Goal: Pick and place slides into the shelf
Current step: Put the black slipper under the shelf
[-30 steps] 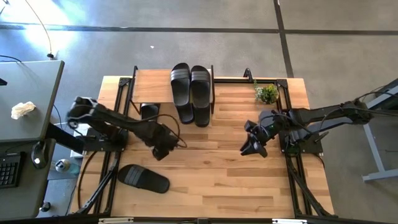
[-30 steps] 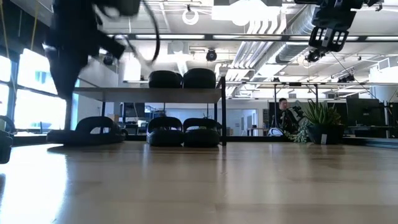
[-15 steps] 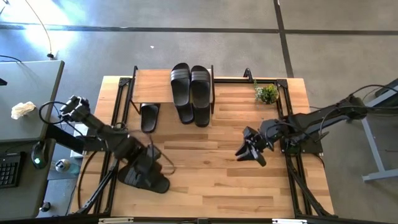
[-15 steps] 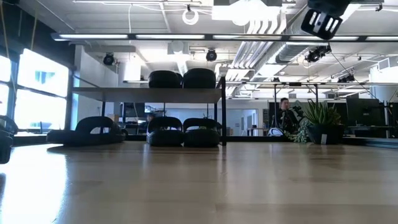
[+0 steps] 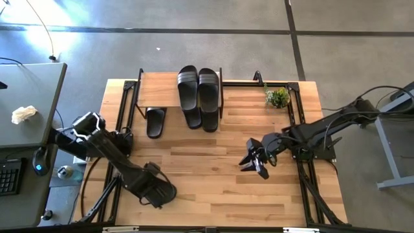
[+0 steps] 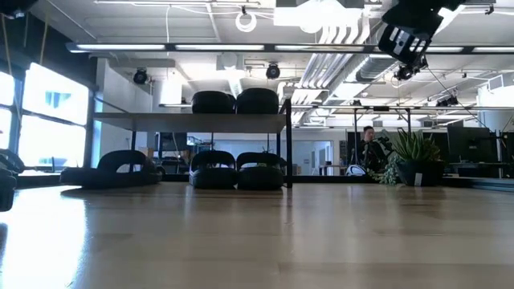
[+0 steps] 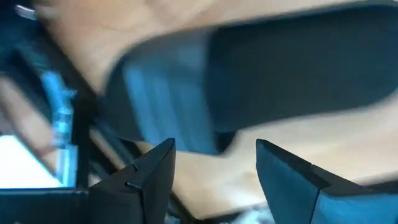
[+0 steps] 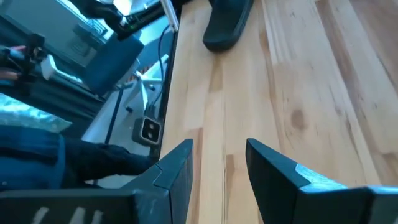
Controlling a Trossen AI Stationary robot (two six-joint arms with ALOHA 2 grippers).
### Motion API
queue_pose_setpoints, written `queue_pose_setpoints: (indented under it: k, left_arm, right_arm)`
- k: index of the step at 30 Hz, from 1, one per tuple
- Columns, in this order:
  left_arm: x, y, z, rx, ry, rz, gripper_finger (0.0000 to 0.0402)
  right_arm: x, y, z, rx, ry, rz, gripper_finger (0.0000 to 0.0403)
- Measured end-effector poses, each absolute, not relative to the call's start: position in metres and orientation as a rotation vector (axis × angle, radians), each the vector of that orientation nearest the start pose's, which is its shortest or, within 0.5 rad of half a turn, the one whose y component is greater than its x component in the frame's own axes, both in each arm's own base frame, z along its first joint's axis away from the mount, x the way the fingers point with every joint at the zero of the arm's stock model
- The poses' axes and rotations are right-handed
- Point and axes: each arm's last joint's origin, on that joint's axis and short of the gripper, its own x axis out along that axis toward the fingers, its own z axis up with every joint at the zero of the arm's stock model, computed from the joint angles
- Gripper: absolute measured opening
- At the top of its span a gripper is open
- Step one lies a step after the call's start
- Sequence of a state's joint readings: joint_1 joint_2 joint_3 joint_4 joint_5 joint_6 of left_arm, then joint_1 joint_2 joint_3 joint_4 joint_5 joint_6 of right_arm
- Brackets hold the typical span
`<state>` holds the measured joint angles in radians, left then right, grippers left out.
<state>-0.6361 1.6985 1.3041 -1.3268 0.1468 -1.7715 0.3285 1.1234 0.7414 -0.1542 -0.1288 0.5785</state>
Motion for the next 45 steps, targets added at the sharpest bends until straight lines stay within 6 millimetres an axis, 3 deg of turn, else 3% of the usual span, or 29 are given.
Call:
queue_pose_setpoints:
  k: [6,15,23,37,41,45]
  left_arm:
    - [0.232,-0.176,0.21,-0.698,1.643,1.096,0.0204]
    - [0.239,-0.182,0.193,-0.666,1.671,1.077,0.0204]
    - [0.239,-0.182,0.176,-0.524,1.755,1.119,0.0204]
    - [0.24,-0.182,0.163,-0.483,1.748,1.166,0.0203]
    - [0.238,-0.181,0.164,-0.47,1.765,1.192,0.0176]
    - [0.236,-0.18,0.165,-0.468,1.757,1.232,0.0115]
  right_arm:
    - [0.228,0.085,0.252,0.496,0.661,0.289,0.0138]
    - [0.23,0.086,0.252,0.504,0.651,0.292,0.0138]
    - [0.231,0.086,0.253,0.505,0.639,0.292,0.0138]
    - [0.231,0.086,0.253,0.503,0.639,0.292,0.0138]
    - [0.231,0.086,0.253,0.503,0.639,0.292,0.0138]
    - [0.231,0.086,0.253,0.502,0.638,0.293,0.0138]
